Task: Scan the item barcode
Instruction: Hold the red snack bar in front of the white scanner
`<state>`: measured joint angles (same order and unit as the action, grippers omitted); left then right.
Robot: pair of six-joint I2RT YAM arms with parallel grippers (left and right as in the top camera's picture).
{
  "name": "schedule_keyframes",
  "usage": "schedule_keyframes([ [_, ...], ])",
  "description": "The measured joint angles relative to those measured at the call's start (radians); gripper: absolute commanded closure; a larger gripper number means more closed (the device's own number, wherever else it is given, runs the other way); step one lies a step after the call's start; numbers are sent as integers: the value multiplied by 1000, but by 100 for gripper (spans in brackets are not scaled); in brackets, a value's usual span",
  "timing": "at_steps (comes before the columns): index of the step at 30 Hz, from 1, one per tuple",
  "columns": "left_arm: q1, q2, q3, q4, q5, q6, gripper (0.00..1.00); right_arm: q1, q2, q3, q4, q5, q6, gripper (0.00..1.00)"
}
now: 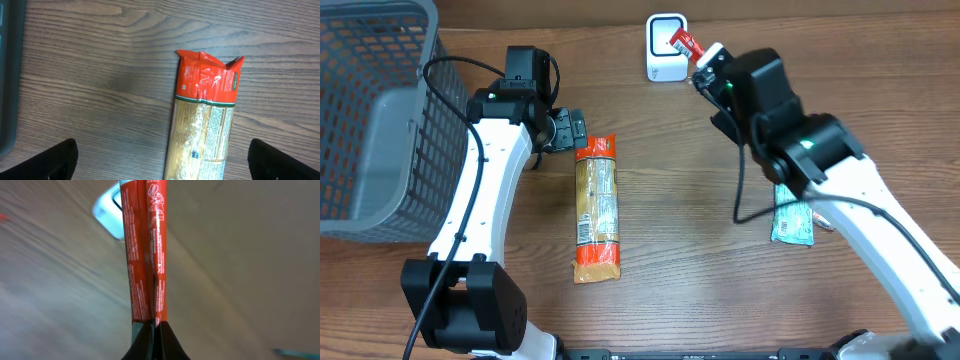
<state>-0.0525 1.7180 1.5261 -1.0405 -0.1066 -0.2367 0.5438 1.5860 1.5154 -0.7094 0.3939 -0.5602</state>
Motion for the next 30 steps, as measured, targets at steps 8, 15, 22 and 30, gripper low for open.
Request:
schedule_keyframes([
  [8,0,0,0,0,0,0,0,2,206,0,260,139,-255,97],
  [15,0,0,0,-1,0,0,0,13,365,1,541,254,-476,96],
  [22,0,0,0,0,0,0,0,15,491,2,718,347,-617,97],
  [30,0,0,0,0,0,0,0,15,596,2,915,389,-670,97],
])
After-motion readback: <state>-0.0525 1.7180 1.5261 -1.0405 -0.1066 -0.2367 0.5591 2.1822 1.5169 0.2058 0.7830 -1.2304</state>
